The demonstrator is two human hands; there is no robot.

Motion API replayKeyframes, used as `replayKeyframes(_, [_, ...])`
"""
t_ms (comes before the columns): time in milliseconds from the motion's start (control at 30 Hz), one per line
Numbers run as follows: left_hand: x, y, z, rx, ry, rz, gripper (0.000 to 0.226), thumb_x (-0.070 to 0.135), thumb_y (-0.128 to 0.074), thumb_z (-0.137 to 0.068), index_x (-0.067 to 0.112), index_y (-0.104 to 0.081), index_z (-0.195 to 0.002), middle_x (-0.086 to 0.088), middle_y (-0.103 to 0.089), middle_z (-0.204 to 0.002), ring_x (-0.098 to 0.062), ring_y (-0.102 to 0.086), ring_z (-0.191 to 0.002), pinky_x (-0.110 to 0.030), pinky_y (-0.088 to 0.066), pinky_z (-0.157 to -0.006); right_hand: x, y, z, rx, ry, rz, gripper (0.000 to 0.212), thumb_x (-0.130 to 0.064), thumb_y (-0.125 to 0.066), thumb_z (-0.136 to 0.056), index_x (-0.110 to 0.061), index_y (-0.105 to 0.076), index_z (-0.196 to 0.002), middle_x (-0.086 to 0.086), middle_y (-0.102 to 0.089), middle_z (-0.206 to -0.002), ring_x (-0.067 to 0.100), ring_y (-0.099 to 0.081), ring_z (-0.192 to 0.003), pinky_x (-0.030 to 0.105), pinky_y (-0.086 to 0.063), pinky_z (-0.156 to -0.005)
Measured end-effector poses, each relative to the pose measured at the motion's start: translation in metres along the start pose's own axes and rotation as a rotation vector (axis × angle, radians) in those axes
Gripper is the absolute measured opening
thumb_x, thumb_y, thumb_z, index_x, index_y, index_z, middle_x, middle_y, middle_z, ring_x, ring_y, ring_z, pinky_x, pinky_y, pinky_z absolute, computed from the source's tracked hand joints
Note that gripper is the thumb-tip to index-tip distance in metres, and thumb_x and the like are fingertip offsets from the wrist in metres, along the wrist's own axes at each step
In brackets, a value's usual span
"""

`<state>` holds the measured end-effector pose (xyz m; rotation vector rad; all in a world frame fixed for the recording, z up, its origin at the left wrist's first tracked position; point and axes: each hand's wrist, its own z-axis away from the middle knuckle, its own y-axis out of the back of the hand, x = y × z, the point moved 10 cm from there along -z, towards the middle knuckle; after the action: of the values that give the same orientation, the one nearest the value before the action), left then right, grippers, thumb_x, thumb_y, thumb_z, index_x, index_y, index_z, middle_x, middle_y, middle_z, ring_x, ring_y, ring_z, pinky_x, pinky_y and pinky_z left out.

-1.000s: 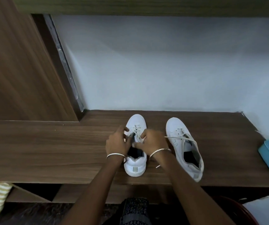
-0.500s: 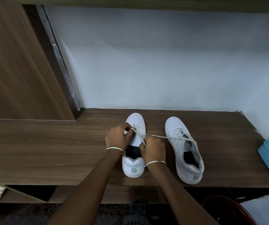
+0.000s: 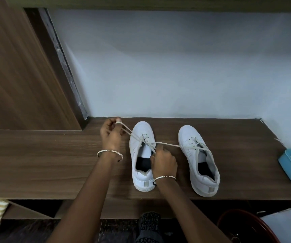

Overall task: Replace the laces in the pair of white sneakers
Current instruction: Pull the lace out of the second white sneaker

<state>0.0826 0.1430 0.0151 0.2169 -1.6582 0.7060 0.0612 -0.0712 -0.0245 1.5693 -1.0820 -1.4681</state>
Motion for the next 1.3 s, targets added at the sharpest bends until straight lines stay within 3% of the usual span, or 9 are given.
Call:
replayKeyframes(200, [-0.018,0.031,-0.001,0.022,0.202,0.057,0.029,-0.011,-0.044,-0.09,0.013,-0.059,-0.082,0.004,-0.046,-0.044,-0.009,-0.041,-0.038,-0.022,-0.038,-0.045,-0.008,-0.004,-0.003,-0.011,0.012,0.077,0.019,-0.014,-0.045,-0.101,-0.014,-0.054,-0.117,0.007,-0.068,-0.11,0.029,-0.068,-0.101,0.034,-0.048,-0.069])
replayKeyframes(367, [-0.009,0.018,0.008,-0.352,0.142,-0.605,0.021,-0.001,-0.058,-0.089,0.016,-0.069,-0.083,-0.002,-0.058,-0.053,-0.006,-0.044,-0.037,-0.019,-0.034,-0.041,-0.012,-0.002,0.001,0.018,0.011,0.057,0.021,-0.009,-0.049,-0.097,-0.013,-0.057,-0.116,0.008,-0.07,-0.101,0.031,-0.071,-0.09,0.034,-0.048,-0.063])
replayKeyframes(467, [-0.019,-0.003,0.021,-0.595,-0.03,-1.138,0.021,0.047,-0.074,-0.081,0.035,-0.068,-0.098,0.004,-0.066,-0.07,-0.006,-0.06,-0.061,-0.025,-0.048,-0.06,-0.017,-0.001,0.004,0.069,0.037,0.075,0.017,-0.002,-0.059,-0.09,-0.011,-0.063,-0.104,0.011,-0.07,-0.084,0.032,-0.072,-0.071,0.035,-0.05,-0.052])
replayKeyframes(733, [-0.028,-0.044,0.042,-0.564,-0.377,-1.575,0.023,0.05,-0.058,-0.092,0.033,-0.071,-0.1,0.008,-0.067,-0.102,-0.021,-0.063,-0.097,-0.028,-0.039,-0.065,-0.013,-0.006,0.0,-0.023,0.078,0.168,0.024,-0.011,-0.037,-0.104,-0.015,-0.052,-0.123,0.009,-0.07,-0.109,0.032,-0.069,-0.1,0.036,-0.052,-0.071])
replayKeyframes(833, [-0.019,-0.026,0.037,-0.408,-0.321,-1.265,0.017,0.039,-0.062,-0.093,0.027,-0.07,-0.085,0.01,-0.068,-0.086,-0.015,-0.065,-0.081,-0.026,-0.041,-0.062,-0.008,-0.006,-0.003,-0.048,0.046,0.17,0.023,-0.009,-0.037,-0.103,-0.013,-0.054,-0.119,0.01,-0.07,-0.111,0.033,-0.068,-0.102,0.037,-0.052,-0.074])
replayKeyframes(933, [-0.012,0.022,0.02,-0.103,0.039,-0.433,0.016,0.016,-0.064,-0.094,0.021,-0.064,-0.079,0.007,-0.069,-0.077,-0.002,-0.066,-0.067,-0.027,-0.046,-0.065,0.002,-0.004,-0.006,-0.048,-0.017,0.157,0.022,-0.011,-0.04,-0.103,-0.011,-0.057,-0.117,0.011,-0.069,-0.113,0.033,-0.067,-0.105,0.035,-0.052,-0.076])
replayKeyframes(1100, [-0.006,0.079,-0.009,0.005,0.402,0.383,0.029,0.023,-0.04,-0.104,0.023,-0.054,-0.079,0.006,-0.076,-0.082,-0.011,-0.07,-0.084,-0.04,-0.052,-0.082,0.014,0.001,-0.007,-0.034,-0.053,0.168,0.023,-0.01,-0.042,-0.102,-0.012,-0.06,-0.116,0.01,-0.069,-0.113,0.031,-0.067,-0.104,0.035,-0.052,-0.075])
replayKeyframes(1233, [-0.008,0.142,-0.024,0.233,0.485,0.569,0.042,0.024,-0.035,-0.105,0.021,-0.055,-0.068,0.009,-0.052,-0.05,-0.007,-0.052,-0.047,-0.031,-0.054,-0.07,0.016,0.003,-0.006,-0.039,-0.045,0.185,0.021,-0.009,-0.043,-0.101,-0.013,-0.061,-0.112,0.009,-0.069,-0.112,0.031,-0.067,-0.104,0.035,-0.052,-0.075])
replayKeyframes(1300, [-0.012,0.172,-0.027,0.343,0.511,0.198,0.027,0.024,-0.047,-0.099,0.019,-0.056,-0.074,0.004,-0.057,-0.051,-0.012,-0.053,-0.053,-0.031,-0.049,-0.067,0.016,0.004,-0.005,-0.034,-0.036,0.187,0.021,-0.01,-0.043,-0.101,-0.012,-0.06,-0.112,0.01,-0.069,-0.111,0.031,-0.067,-0.104,0.035,-0.051,-0.074])
